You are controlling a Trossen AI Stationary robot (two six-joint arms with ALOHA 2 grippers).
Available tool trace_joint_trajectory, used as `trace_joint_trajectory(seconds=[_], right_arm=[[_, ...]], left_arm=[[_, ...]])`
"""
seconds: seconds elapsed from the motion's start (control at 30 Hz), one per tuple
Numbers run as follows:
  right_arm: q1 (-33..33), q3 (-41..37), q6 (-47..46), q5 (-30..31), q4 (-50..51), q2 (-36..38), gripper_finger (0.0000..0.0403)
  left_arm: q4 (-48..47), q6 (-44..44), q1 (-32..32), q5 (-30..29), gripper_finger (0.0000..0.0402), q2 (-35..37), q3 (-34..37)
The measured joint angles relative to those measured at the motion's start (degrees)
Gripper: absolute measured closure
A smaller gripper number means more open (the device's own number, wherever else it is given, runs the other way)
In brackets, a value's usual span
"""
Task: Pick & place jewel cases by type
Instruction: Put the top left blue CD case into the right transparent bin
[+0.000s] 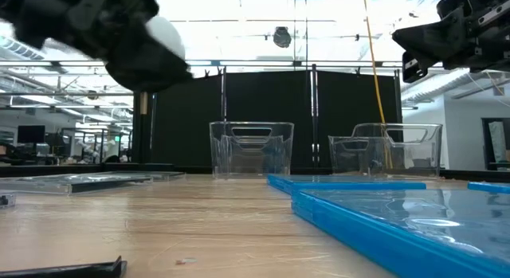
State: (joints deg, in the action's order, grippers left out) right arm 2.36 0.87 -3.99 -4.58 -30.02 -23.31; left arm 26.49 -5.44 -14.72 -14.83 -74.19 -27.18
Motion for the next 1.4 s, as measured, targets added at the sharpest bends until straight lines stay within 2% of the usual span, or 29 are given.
trace_joint_trajectory(seconds=[0.13,0.27,0.4,0.5,0.67,0.77,0.9,0.97,1.07,1.27,1.4], right_arm=[[0.0,0.0,-2.3,-0.1,0.0,0.0,0.0399],[0.0,0.0,-6.4,0.0,0.0,0.0,0.0399],[0.0,0.0,-5.8,0.0,0.0,0.0,0.0399],[0.0,0.0,-5.6,0.3,-0.2,0.0,0.0399],[0.0,0.3,-5.2,0.4,-0.6,-0.5,0.0399],[0.4,2.8,-5.4,0.2,2.3,-3.2,0.0399],[2.9,10.3,-4.3,3.0,16.5,-11.6,0.0399],[4.5,14.7,-3.1,5.8,21.8,-18.1,0.0399],[6.7,19.2,0.0,6.1,28.9,-28.7,0.0399],[9.0,25.3,3.4,6.3,31.8,-46.0,0.0387],[9.0,26.7,4.4,7.4,30.9,-53.4,0.0340]], left_arm=[[-4.3,0.7,0.2,-0.1,0.0222,-9.6,-8.3],[-7.7,-2.9,0.2,0.1,0.0222,-18.9,-14.2],[-8.4,-6.8,0.4,4.1,0.0222,-26.5,-18.3],[-8.4,-8.4,0.7,7.0,0.0222,-30.4,-20.4],[-8.2,-8.9,1.8,7.3,0.0222,-33.9,-22.3],[-8.5,-9.0,3.1,7.3,0.0222,-34.2,-22.3],[-9.9,-10.9,5.7,6.8,0.0222,-34.3,-22.3],[-10.0,-11.4,6.9,6.8,0.0222,-34.3,-22.3],[-10.0,-11.4,8.5,6.8,0.0222,-34.3,-22.3],[-10.5,-11.2,10.0,9.9,0.0222,-34.3,-22.2],[-10.3,-9.8,9.5,10.4,0.0222,-34.3,-22.2]])
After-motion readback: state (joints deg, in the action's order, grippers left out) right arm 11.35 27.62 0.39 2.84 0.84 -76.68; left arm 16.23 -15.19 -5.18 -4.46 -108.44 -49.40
